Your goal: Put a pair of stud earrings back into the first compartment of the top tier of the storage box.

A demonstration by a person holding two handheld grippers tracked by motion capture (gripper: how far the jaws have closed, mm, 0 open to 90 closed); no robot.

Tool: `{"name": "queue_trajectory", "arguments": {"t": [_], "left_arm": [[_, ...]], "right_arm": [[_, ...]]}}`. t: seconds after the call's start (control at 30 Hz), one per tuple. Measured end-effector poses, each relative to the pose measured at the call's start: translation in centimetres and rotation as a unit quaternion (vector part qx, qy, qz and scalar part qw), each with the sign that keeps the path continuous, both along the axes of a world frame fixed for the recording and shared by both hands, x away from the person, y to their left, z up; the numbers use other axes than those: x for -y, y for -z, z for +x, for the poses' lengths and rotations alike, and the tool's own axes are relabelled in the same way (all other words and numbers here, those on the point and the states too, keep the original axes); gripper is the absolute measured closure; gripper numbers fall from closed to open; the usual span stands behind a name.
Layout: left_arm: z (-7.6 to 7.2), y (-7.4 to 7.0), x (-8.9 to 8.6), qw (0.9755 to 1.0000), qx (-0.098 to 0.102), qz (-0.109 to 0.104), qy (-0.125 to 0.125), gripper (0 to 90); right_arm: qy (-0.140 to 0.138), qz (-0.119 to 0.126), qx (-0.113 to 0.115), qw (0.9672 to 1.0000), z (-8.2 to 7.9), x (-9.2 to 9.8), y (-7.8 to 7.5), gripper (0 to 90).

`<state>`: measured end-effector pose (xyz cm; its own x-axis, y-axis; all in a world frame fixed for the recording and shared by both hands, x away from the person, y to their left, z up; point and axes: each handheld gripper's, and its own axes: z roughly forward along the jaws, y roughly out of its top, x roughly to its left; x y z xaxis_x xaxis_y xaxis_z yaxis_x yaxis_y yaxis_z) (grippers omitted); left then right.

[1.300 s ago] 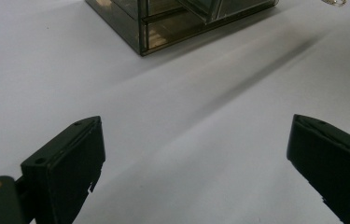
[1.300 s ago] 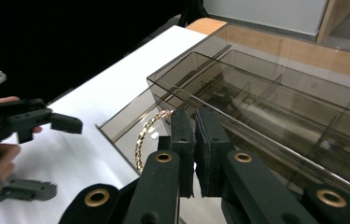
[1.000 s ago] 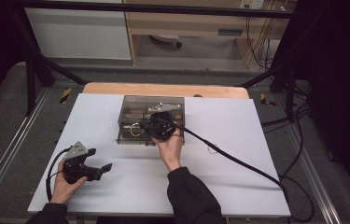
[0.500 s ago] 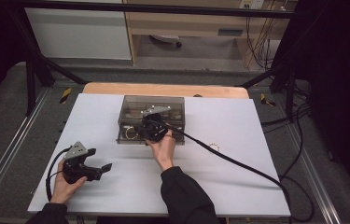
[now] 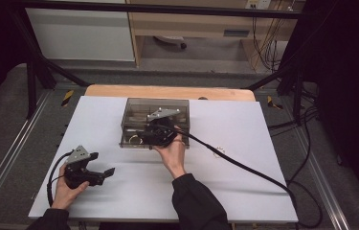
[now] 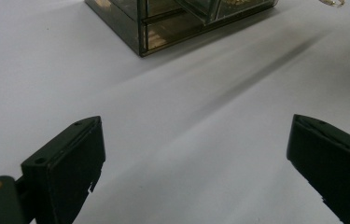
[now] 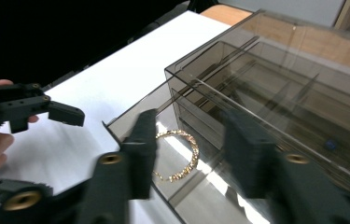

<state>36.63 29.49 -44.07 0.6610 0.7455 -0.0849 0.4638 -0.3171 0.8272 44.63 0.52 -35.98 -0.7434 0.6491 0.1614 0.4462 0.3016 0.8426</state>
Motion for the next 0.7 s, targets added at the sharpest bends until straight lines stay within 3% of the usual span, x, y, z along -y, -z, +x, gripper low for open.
{"name": "queue_trajectory", "arguments": {"t": [0.07, 0.33, 0.53, 0.7], "left_arm": [[0.0, 0.0, 0.0, 1.0, -0.001, 0.0, 0.0, 4.0], [0.0, 0.0, 0.0, 1.0, 0.0, 0.002, -0.001, 4.0], [0.0, 0.1, 0.1, 1.0, -0.001, 0.004, -0.001, 4.0], [0.0, 0.0, 0.1, 1.0, 0.0, 0.004, -0.001, 4.0]], "right_arm": [[0.0, -0.001, 0.005, 1.0, -0.2, 0.5, -0.3, 40.9], [-0.004, -0.006, 0.002, 1.0, -1.1, 3.8, -1.1, 15.9], [0.011, -0.001, 0.009, 0.9999, -1.6, 6.9, -1.5, 4.7], [0.025, -0.007, 0.015, 0.9996, -1.9, 9.6, -1.5, 1.9]]}}
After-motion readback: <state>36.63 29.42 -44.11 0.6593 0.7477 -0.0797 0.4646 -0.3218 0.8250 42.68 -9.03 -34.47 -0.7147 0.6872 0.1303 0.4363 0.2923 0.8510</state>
